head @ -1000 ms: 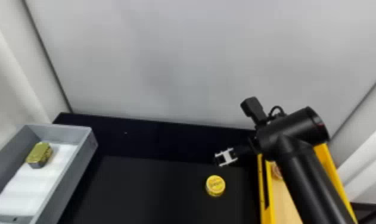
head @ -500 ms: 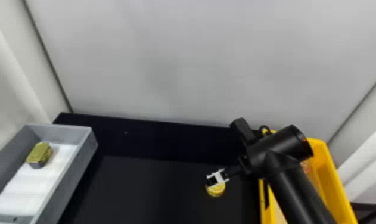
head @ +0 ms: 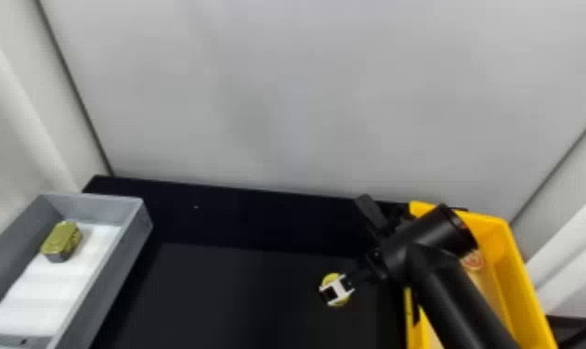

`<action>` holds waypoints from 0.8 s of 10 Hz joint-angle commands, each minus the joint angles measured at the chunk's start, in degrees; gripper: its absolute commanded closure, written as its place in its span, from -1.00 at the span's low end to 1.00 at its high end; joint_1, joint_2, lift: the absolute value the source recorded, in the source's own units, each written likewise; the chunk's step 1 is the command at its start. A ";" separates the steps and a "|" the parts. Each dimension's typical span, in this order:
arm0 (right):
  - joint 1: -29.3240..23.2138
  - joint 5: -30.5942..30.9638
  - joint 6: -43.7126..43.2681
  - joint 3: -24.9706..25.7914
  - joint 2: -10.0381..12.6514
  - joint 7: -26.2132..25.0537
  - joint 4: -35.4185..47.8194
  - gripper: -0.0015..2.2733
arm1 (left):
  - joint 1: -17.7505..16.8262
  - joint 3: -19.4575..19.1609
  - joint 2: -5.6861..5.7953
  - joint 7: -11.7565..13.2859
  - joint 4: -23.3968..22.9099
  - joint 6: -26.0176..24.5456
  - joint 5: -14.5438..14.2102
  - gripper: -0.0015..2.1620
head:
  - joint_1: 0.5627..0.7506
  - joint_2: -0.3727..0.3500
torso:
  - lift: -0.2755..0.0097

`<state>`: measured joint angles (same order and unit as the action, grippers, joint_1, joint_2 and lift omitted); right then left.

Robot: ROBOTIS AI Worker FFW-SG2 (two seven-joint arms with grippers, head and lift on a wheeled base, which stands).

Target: Pick up the round yellow can and place it in the yellow rectangular box

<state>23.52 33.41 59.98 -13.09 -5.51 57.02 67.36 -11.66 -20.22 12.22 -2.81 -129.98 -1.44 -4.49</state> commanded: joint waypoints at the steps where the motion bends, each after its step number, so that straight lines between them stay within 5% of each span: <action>1: 0.91 -0.17 -3.17 -0.54 -0.21 -0.74 -2.15 -0.91 | 0.23 -0.09 -0.17 -0.01 -0.01 0.21 0.00 -0.87 | 0.39 -0.19 | 0.88; 8: 1.79 -2.02 -8.97 1.22 -0.03 -4.17 -7.51 -0.90 | 0.06 0.26 -0.35 -0.01 0.08 0.65 0.00 -0.87 | 0.39 -0.19 | 0.88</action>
<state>25.29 32.16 52.07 -12.06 -5.74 53.37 60.69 -11.61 -19.96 11.93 -2.81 -129.91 -0.90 -4.49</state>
